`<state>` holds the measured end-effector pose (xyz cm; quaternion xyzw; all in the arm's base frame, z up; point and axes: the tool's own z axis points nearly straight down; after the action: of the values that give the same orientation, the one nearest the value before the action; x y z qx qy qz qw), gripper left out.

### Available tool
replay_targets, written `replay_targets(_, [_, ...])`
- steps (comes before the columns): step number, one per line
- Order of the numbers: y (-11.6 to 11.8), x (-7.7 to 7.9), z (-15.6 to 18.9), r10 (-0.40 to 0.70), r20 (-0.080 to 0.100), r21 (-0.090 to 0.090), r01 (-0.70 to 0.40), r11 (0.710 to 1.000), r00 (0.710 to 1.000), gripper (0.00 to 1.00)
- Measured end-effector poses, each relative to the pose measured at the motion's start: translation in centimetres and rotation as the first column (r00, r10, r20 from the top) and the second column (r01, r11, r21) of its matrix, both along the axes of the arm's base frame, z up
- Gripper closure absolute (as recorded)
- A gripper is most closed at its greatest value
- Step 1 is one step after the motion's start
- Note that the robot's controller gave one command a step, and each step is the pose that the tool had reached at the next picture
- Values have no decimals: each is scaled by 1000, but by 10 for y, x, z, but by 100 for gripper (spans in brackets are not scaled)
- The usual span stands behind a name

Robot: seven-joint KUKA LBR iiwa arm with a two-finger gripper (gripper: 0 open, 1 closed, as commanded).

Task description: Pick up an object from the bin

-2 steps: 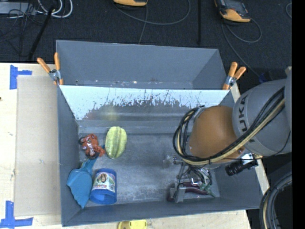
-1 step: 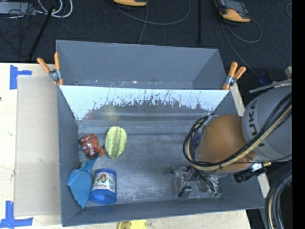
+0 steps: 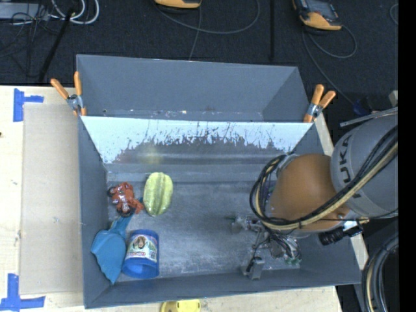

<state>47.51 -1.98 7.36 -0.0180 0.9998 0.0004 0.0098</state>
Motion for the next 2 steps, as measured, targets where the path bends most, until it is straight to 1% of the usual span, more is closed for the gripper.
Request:
replay_targets(1, [0, 0, 0, -1, -1, 0, 1, 1000, 1000, 0])
replay_targets(2, [22, 6, 48, 32, -26, -1, -32, 999, 999, 0])
